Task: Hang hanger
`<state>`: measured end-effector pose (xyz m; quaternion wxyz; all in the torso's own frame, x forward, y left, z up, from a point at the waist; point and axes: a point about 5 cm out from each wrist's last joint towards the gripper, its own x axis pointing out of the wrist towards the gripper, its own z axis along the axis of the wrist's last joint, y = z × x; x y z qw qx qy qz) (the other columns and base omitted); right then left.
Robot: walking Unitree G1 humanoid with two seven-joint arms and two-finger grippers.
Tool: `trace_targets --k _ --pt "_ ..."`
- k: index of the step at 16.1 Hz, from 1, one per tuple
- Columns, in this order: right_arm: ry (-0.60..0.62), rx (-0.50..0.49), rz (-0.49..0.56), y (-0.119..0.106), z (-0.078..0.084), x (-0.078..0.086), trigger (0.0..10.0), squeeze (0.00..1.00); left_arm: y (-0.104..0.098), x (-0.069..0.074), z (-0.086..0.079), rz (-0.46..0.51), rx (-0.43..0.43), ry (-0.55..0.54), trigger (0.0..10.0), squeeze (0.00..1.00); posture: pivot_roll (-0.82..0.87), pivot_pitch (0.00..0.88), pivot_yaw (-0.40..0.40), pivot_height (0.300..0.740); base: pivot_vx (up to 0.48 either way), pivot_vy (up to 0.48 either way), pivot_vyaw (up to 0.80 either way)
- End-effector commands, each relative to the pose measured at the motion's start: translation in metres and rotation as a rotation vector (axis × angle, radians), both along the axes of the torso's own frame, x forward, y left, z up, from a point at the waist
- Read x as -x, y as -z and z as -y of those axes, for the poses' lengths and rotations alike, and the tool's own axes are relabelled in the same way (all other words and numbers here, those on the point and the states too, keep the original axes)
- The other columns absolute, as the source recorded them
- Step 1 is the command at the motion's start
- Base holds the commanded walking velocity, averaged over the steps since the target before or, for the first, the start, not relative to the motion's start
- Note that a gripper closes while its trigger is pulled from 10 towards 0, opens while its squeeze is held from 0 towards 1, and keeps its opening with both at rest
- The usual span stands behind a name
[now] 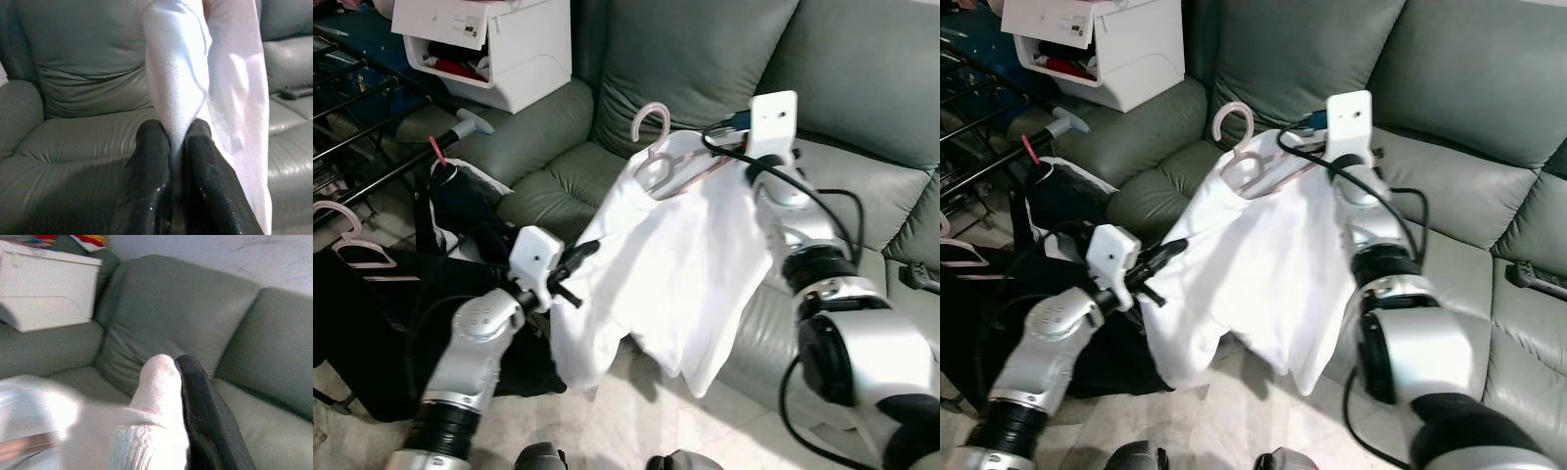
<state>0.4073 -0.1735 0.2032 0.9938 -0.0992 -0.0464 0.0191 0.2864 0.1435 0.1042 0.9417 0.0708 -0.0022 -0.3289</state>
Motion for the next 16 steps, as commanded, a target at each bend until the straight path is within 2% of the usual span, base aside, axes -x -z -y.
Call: trace_targets --k 1,3,5,6,7,8,9,11,14,15,16 --pt "0.049 0.042 0.034 -0.007 0.015 0.001 0.0 0.00 -0.013 0.001 -0.005 0.061 0.011 0.025 0.0 0.00 -0.01 0.000 -0.054 0.740 0.000 0.000 0.00" --pt "0.140 0.178 0.052 -0.005 0.054 0.009 0.0 0.00 -0.016 0.010 -0.023 0.033 -0.029 0.141 0.0 0.00 -0.01 0.000 -0.053 0.740 0.000 0.000 0.00" --pt "0.183 0.229 0.045 -0.004 0.077 0.016 0.0 0.00 -0.015 0.013 -0.035 -0.009 -0.046 0.193 0.0 0.00 -0.01 0.000 -0.053 0.740 0.000 0.000 0.00" --pt "0.229 0.273 0.013 -0.002 0.108 0.027 0.0 0.00 -0.017 0.017 -0.050 -0.048 -0.071 0.247 0.0 0.00 0.00 0.000 -0.050 0.740 0.000 0.000 0.00" --pt "0.225 0.249 -0.027 0.002 0.126 0.035 0.0 0.00 -0.021 0.016 -0.060 -0.066 -0.065 0.254 0.0 0.00 -0.01 0.000 -0.047 0.740 0.000 0.000 0.00" --pt "0.195 0.268 -0.070 0.007 0.133 0.040 0.0 0.00 -0.023 0.015 -0.065 -0.078 -0.054 0.251 0.0 0.00 -0.01 0.000 -0.046 0.740 0.000 0.000 0.00" --pt "0.120 0.315 -0.163 0.023 0.143 0.050 0.0 0.00 -0.026 0.015 -0.070 -0.100 -0.023 0.253 0.0 0.00 -0.01 0.000 -0.042 0.740 0.000 0.000 0.00" --pt "0.006 0.357 -0.307 0.055 0.153 0.072 0.0 0.00 -0.033 0.016 -0.072 -0.149 0.083 0.281 0.0 0.00 -0.03 0.000 -0.030 0.740 0.000 0.000 0.00" --pt "-0.096 0.441 -0.408 0.081 0.158 0.092 0.0 0.00 -0.037 0.019 -0.065 -0.223 0.231 0.354 0.0 0.00 -0.04 0.000 -0.014 0.740 0.000 0.000 0.00" --pt "-0.134 0.455 -0.437 0.086 0.158 0.096 0.0 0.00 -0.040 0.015 -0.065 -0.215 0.285 0.331 0.0 0.00 -0.04 0.000 -0.012 0.740 0.000 0.000 0.00" --pt "-0.169 0.467 -0.439 0.086 0.155 0.096 0.0 0.00 -0.040 0.012 -0.066 -0.202 0.272 0.310 0.0 0.00 -0.04 0.000 -0.013 0.740 0.000 0.000 0.00"
